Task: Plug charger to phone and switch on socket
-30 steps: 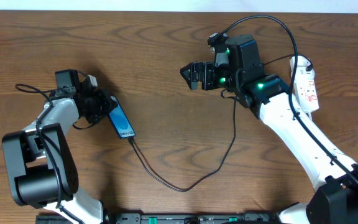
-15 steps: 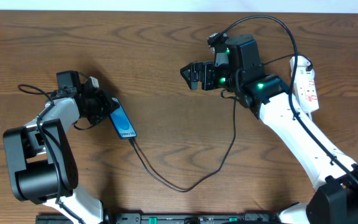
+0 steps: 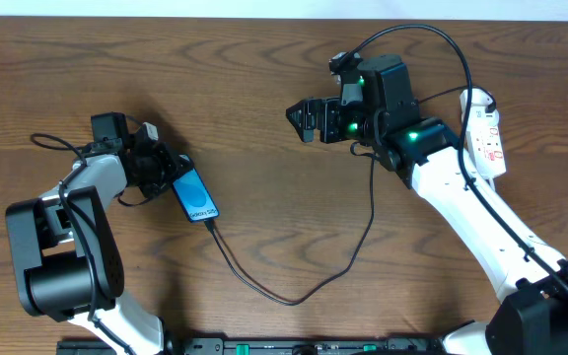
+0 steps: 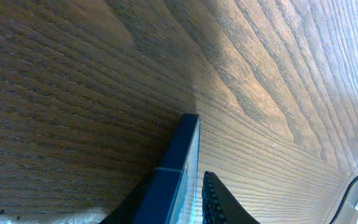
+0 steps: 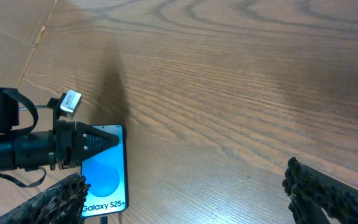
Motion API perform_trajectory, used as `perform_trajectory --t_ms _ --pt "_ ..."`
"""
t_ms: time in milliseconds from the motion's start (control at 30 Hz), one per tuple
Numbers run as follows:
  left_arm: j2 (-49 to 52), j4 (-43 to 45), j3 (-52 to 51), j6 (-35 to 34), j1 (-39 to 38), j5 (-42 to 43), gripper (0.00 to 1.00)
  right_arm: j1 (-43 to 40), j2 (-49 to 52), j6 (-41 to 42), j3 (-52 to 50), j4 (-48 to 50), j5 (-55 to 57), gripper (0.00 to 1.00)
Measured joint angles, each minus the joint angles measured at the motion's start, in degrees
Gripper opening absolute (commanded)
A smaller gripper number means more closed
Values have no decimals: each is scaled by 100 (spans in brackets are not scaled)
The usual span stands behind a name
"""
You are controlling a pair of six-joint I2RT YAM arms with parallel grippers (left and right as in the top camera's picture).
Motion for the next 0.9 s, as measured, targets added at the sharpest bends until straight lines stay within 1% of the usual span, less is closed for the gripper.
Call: perform_trajectory --t_ms 233,467,567,667,900 --pt "0 -57 44 2 0 98 38 11 0 0 0 0 2 99" --pt "-2 -66 81 -2 -4 229 56 15 0 0 0 0 2 99" --pt "-9 -72 103 -17 -9 273 61 15 0 0 0 0 2 99" --pt "-13 -90 118 -9 -11 299 64 15 0 0 0 0 2 99" --pt "-20 -264 173 0 -11 264 66 15 0 0 0 0 0 99"
